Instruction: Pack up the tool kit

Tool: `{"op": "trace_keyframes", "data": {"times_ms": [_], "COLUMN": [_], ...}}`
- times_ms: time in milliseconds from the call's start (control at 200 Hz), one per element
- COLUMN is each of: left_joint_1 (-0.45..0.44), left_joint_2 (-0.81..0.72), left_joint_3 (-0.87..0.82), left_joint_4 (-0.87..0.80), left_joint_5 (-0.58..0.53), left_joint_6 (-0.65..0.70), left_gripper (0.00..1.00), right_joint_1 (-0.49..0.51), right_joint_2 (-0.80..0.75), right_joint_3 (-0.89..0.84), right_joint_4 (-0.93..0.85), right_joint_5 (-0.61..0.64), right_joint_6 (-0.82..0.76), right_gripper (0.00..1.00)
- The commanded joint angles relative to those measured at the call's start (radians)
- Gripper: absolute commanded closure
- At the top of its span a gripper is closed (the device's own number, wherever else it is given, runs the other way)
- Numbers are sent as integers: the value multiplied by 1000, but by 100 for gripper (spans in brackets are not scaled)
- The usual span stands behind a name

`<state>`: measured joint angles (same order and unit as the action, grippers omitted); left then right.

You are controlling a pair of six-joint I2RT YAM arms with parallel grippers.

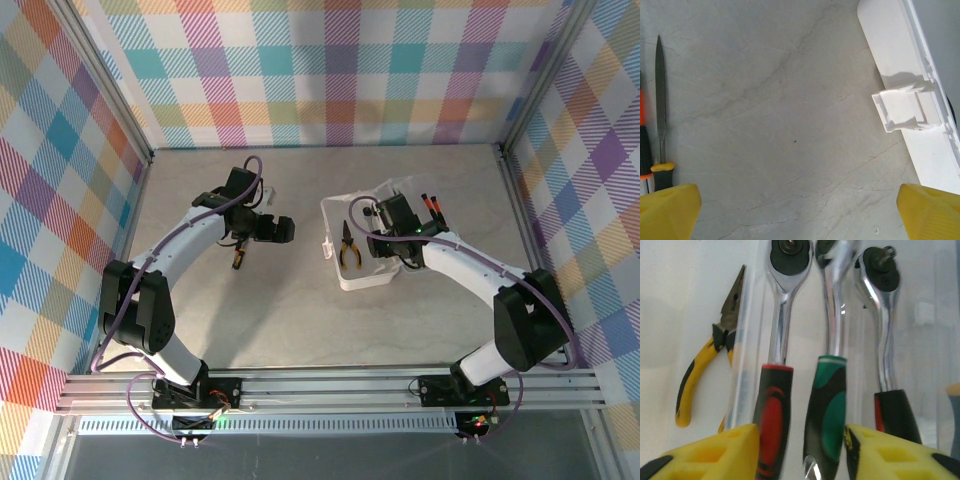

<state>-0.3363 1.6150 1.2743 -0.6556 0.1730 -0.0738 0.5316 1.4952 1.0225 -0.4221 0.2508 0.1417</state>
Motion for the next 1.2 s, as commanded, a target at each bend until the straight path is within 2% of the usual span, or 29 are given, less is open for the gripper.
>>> {"op": "trace_keyframes", "data": {"times_ms": [0,205,365,435,560,655,740,860,1195], "left_joint_1": [15,52,108,133,178,187,187,187,186], "left_joint_2": [-24,-27,11,35,84,126,144,123,132], "left_joint_3": [-3,-36,-64,-82,-91,-70,-71,-120,-178], "left_joint_4": [-38,-24,-20,15,57,36,21,41,61], "left_joint_5": [-16,-21,-85,-129,-133,-160,-147,-131,-95], "left_joint_6": [17,5,2,-6,-18,-8,-7,-21,-32], "left_gripper": [0,0,0,0,0,11,28,42,61], "right_joint_1": [7,7,7,7,7,7,7,7,7], "right_joint_2": [-49,-94,-106,-103,-86,-84,-81,-69,-26], "right_joint_3": [53,114,138,143,155,153,153,158,181], "right_joint_4": [-139,-157,-135,-121,-120,-120,-121,-119,-117], "right_joint_5": [-45,-81,-155,-177,-193,-195,-189,-191,-212], "right_joint_6": [-28,-56,-78,-82,-79,-80,-83,-84,-81], "right_gripper": [44,40,30,29,29,29,29,29,28]}}
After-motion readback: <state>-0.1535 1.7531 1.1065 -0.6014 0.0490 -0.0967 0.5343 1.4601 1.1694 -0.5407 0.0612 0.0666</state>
